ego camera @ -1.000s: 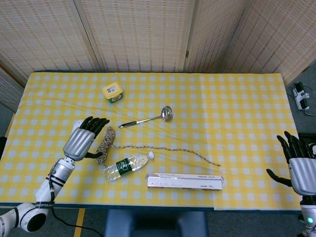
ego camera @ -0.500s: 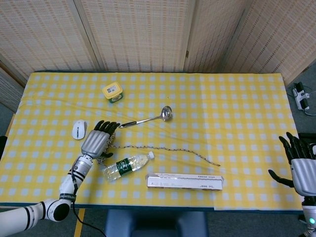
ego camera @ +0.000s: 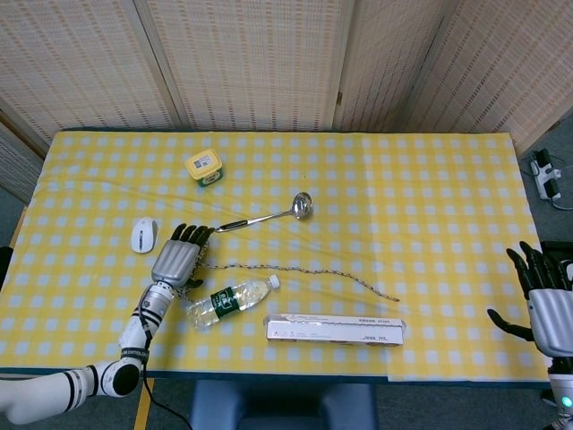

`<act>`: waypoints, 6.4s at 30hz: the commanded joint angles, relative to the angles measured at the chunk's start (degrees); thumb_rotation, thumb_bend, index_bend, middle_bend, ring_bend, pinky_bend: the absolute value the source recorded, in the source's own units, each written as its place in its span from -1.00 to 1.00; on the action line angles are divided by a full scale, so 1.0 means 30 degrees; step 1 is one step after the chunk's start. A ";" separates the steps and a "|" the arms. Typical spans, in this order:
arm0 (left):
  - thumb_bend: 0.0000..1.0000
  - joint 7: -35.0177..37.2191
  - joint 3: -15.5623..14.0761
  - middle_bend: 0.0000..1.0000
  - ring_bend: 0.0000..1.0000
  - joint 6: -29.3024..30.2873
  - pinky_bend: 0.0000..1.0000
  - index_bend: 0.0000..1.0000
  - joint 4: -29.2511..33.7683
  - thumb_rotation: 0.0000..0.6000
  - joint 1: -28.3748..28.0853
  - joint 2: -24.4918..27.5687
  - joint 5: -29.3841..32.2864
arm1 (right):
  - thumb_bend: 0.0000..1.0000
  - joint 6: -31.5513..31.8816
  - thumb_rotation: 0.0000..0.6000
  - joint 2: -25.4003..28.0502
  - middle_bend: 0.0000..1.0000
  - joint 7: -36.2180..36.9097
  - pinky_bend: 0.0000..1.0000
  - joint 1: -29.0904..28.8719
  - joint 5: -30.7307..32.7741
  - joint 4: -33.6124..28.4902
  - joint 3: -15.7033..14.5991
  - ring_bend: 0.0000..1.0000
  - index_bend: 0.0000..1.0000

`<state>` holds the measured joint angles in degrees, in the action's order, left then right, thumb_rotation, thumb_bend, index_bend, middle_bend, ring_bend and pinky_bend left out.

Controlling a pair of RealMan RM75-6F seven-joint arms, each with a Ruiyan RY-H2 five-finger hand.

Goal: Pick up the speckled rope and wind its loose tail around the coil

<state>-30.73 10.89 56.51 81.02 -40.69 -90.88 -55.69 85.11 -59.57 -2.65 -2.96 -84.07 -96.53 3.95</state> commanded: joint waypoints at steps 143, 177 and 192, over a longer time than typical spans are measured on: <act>-0.05 0.6815 0.1070 0.21 0.15 0.1208 0.28 0.22 -0.1545 1.00 0.1395 -0.0734 -0.1758 | 0.09 -1.0364 1.00 -1.0756 -0.69 -0.4417 -1.00 -0.8673 0.8445 0.6373 0.1246 -0.85 0.16; -0.03 0.9192 0.0670 0.21 0.15 0.1407 0.26 0.22 0.4252 1.00 0.0735 0.1481 -0.6576 | 0.20 -1.0375 1.00 -0.9146 -0.63 -0.2341 -1.00 -1.1278 0.8167 0.2481 0.5226 -0.78 0.22; -0.03 0.3209 0.2543 0.21 0.15 -0.0872 0.24 0.22 0.5715 1.00 -0.2779 -0.0258 -0.0063 | 0.20 -0.9363 1.00 -0.9272 -0.63 -0.4952 -1.00 -1.4409 1.0002 -0.1055 0.7280 -0.77 0.23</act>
<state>-18.59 17.03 55.02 97.62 -46.73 -90.27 -59.50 56.59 -87.48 -17.03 -45.76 -54.38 -99.14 25.52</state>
